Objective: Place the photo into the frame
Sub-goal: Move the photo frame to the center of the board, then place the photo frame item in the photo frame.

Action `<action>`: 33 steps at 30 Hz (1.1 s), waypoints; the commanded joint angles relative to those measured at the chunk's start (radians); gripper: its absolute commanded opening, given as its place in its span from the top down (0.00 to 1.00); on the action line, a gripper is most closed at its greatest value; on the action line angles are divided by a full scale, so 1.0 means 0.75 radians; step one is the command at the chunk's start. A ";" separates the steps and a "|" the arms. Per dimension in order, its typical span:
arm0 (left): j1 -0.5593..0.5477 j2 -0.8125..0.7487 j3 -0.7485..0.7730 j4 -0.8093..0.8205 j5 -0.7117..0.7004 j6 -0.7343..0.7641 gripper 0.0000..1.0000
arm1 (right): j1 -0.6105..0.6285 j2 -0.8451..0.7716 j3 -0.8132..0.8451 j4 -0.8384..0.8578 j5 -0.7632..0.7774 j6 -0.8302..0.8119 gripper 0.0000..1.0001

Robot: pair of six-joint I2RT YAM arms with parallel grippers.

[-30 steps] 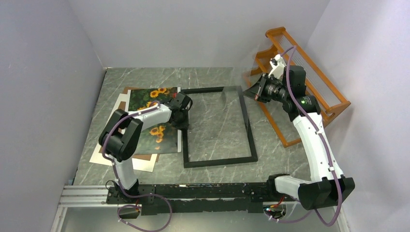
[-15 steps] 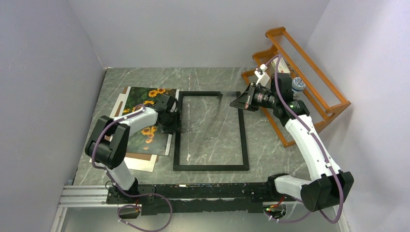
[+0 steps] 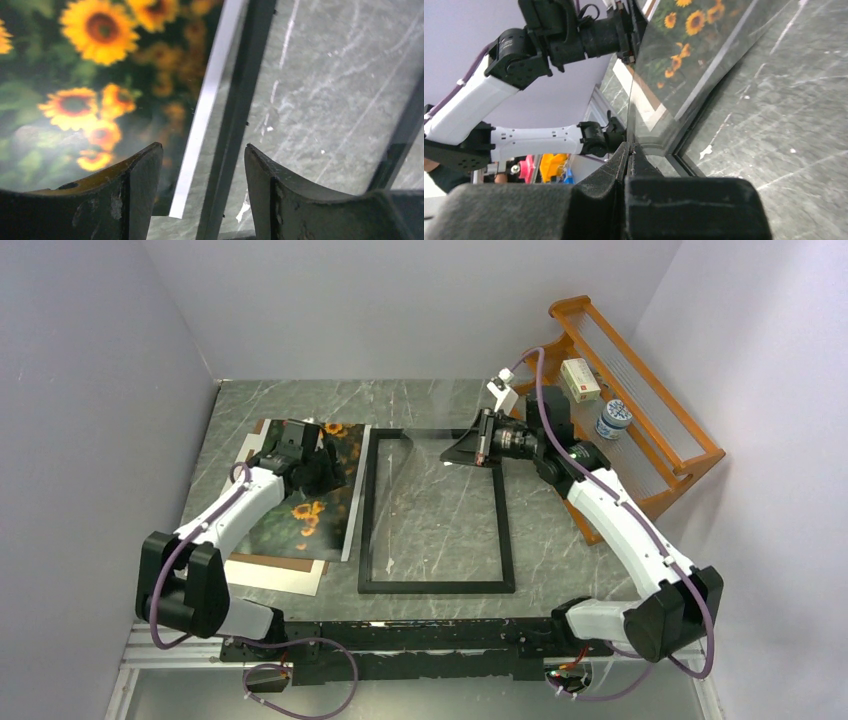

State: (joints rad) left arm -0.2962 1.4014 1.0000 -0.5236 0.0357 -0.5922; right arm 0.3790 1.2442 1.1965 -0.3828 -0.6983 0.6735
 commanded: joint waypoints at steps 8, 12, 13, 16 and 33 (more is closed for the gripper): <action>0.134 -0.074 -0.065 -0.007 -0.089 -0.094 0.29 | 0.051 0.003 -0.158 0.238 0.054 0.046 1.00; 0.141 -0.058 -0.089 0.033 -0.042 -0.098 0.27 | 0.026 -0.017 -0.354 0.270 0.173 0.042 1.00; 0.143 -0.050 -0.096 0.047 -0.020 -0.100 0.27 | 0.003 -0.021 -0.409 0.296 0.188 0.050 1.00; 0.143 -0.009 -0.120 0.094 0.052 -0.106 0.27 | -0.080 -0.036 -0.563 0.398 0.199 0.059 1.00; 0.143 0.217 -0.168 0.363 0.497 0.030 0.21 | -0.284 0.089 -0.792 0.674 0.042 -0.217 1.00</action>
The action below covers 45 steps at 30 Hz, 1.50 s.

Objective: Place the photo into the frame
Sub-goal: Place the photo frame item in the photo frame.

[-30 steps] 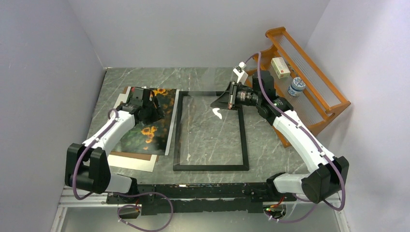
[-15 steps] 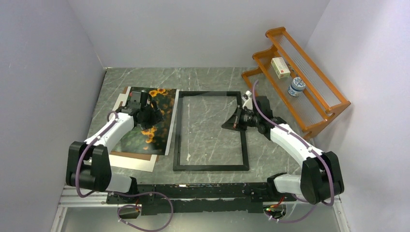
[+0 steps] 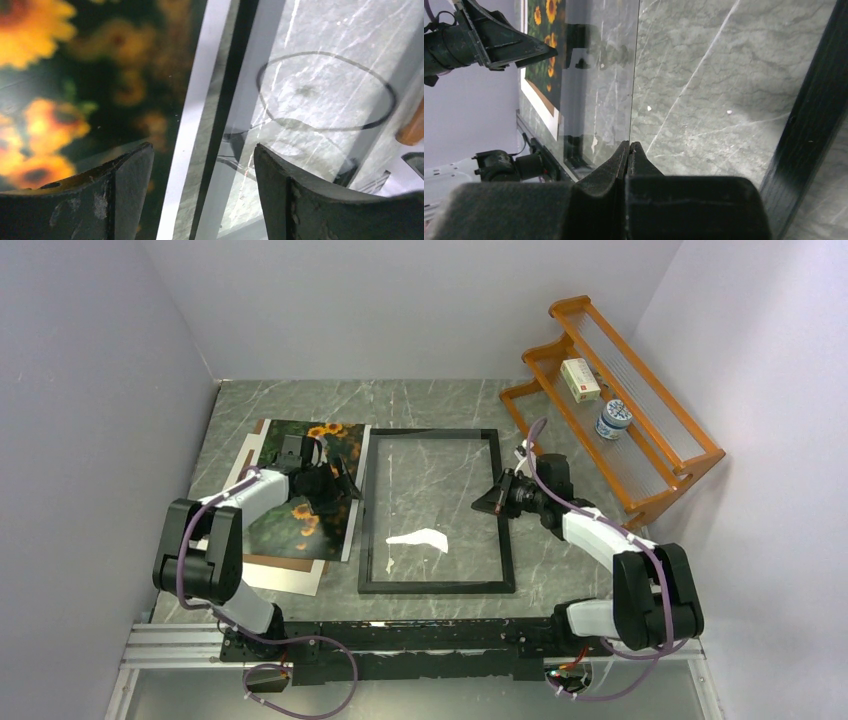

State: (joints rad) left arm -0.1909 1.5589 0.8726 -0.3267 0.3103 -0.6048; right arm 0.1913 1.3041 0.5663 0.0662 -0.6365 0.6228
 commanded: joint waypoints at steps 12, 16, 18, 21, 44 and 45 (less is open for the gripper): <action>-0.027 0.139 0.067 0.047 0.099 0.039 0.29 | -0.084 0.033 0.104 -0.036 -0.036 -0.278 1.00; -0.056 0.164 0.079 0.048 0.102 0.050 0.31 | -0.085 0.030 0.130 -0.075 -0.037 -0.306 1.00; -0.071 0.177 0.090 0.042 0.092 0.055 0.31 | -0.085 0.039 0.143 -0.084 -0.039 -0.320 1.00; -0.101 0.189 0.107 0.026 0.061 0.062 0.31 | -0.085 0.055 0.163 -0.140 -0.040 -0.342 1.00; -0.241 0.360 0.221 -0.126 -0.152 0.117 0.34 | -0.085 0.049 0.192 -0.216 0.055 -0.393 1.00; -0.242 0.363 0.221 -0.122 -0.146 0.118 0.34 | -0.085 0.041 0.190 -0.214 0.066 -0.395 1.00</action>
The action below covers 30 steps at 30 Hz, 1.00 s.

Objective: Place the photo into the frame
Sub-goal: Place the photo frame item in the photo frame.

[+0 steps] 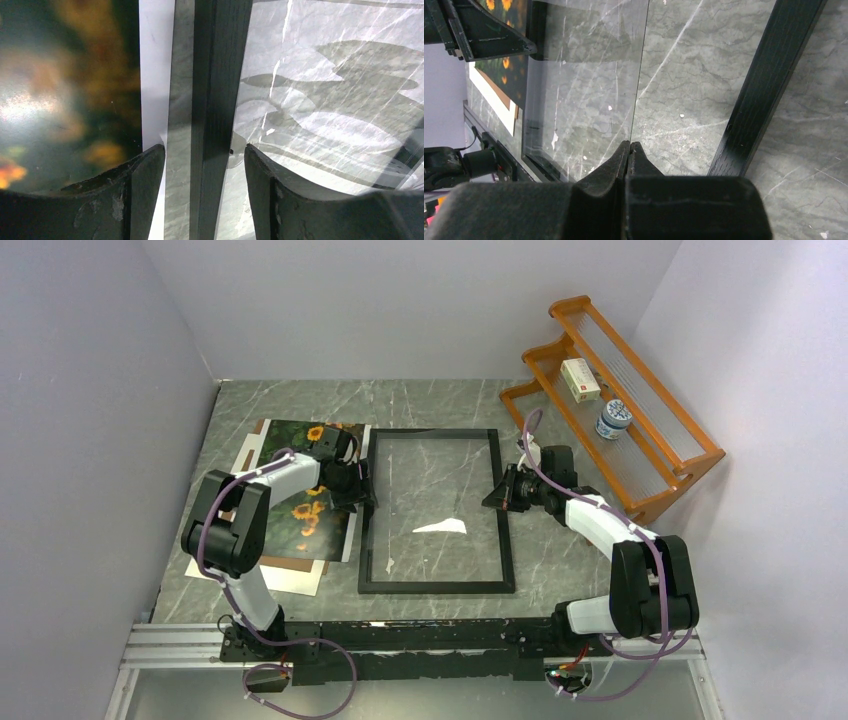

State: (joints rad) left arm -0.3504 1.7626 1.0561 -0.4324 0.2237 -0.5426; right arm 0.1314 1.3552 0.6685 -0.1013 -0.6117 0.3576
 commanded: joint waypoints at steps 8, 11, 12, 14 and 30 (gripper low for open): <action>-0.032 0.102 -0.032 0.044 -0.004 0.038 0.34 | -0.004 -0.022 0.059 0.031 0.009 -0.042 1.00; -0.033 0.105 -0.030 0.047 0.006 0.037 0.34 | -0.003 -0.017 0.075 0.031 0.010 -0.046 1.00; -0.032 0.106 -0.028 0.046 0.003 0.038 0.34 | -0.003 -0.012 0.079 0.031 0.010 -0.049 1.00; -0.034 0.110 -0.026 0.043 0.000 0.040 0.34 | -0.004 -0.002 0.082 0.032 0.009 -0.048 1.00; -0.034 0.148 -0.006 0.035 -0.002 0.037 0.33 | -0.002 0.010 0.075 0.014 0.073 -0.039 1.00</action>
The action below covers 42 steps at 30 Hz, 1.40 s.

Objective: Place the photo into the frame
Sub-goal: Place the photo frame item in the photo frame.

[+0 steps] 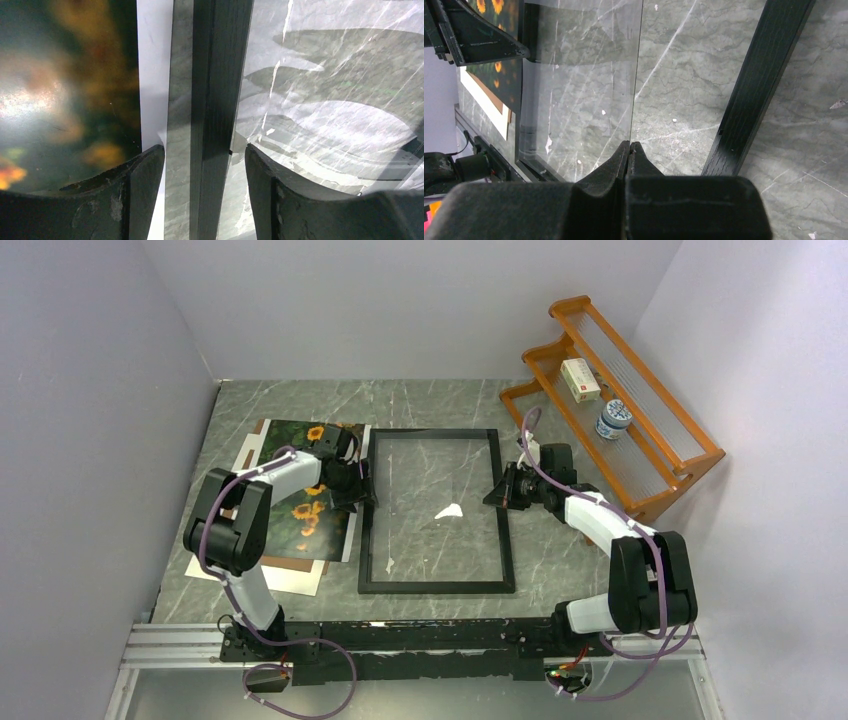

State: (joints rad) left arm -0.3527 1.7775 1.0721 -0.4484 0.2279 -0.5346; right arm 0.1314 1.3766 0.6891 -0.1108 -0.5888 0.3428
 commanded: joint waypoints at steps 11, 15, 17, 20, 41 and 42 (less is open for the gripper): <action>-0.031 0.127 -0.020 0.047 -0.023 0.025 0.33 | -0.002 -0.017 0.036 0.041 0.022 -0.014 1.00; -0.031 0.110 -0.028 0.048 -0.036 0.018 0.34 | -0.001 -0.007 0.029 0.070 -0.026 0.001 1.00; -0.031 0.106 -0.030 0.047 -0.040 0.014 0.34 | -0.001 -0.013 0.026 0.081 -0.047 0.020 1.00; -0.031 0.099 -0.029 0.054 -0.040 0.007 0.34 | 0.000 -0.014 0.035 0.075 -0.068 0.055 0.88; -0.029 0.028 -0.061 0.154 -0.016 -0.076 0.35 | 0.001 0.169 -0.121 0.690 -0.300 0.523 0.47; -0.029 0.017 -0.068 0.169 -0.018 -0.086 0.35 | 0.001 0.180 -0.127 0.711 -0.316 0.539 0.49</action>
State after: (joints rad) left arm -0.3527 1.7733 1.0706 -0.4393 0.2226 -0.5640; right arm 0.1314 1.4902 0.6155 0.2558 -0.7399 0.6666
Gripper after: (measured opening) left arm 0.648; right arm 0.538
